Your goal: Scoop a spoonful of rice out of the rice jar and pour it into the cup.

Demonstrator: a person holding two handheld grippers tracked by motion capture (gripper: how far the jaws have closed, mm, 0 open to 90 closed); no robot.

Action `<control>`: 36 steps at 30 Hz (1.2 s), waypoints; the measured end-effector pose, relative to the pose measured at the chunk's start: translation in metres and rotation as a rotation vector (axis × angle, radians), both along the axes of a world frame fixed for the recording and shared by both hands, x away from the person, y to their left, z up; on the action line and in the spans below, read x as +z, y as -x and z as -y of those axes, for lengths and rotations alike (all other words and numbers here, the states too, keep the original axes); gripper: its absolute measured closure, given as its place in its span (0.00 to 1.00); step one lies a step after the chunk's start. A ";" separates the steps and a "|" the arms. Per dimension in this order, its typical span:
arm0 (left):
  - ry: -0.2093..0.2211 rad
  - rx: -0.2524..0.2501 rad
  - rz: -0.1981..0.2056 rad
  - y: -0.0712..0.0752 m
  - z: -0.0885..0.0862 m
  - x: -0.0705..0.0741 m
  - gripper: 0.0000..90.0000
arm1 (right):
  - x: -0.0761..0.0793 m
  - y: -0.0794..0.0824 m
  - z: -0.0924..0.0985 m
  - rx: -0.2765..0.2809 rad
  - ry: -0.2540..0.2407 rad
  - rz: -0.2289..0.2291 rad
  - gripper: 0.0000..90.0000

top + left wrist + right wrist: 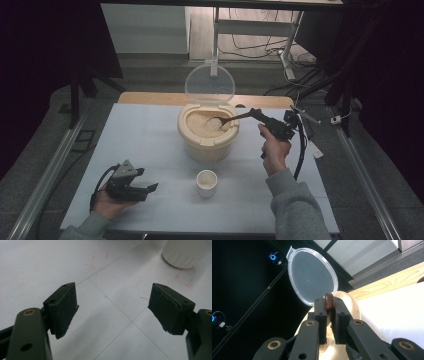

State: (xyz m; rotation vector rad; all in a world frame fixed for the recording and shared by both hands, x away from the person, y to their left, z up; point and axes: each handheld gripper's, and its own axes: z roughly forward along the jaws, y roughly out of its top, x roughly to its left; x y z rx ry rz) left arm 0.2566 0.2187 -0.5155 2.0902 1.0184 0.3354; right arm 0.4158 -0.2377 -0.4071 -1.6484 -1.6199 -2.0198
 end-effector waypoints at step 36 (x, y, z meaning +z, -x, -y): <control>-0.003 0.002 0.002 -0.001 0.000 0.000 0.25 | -0.001 0.003 0.019 0.016 -0.124 -0.048 0.92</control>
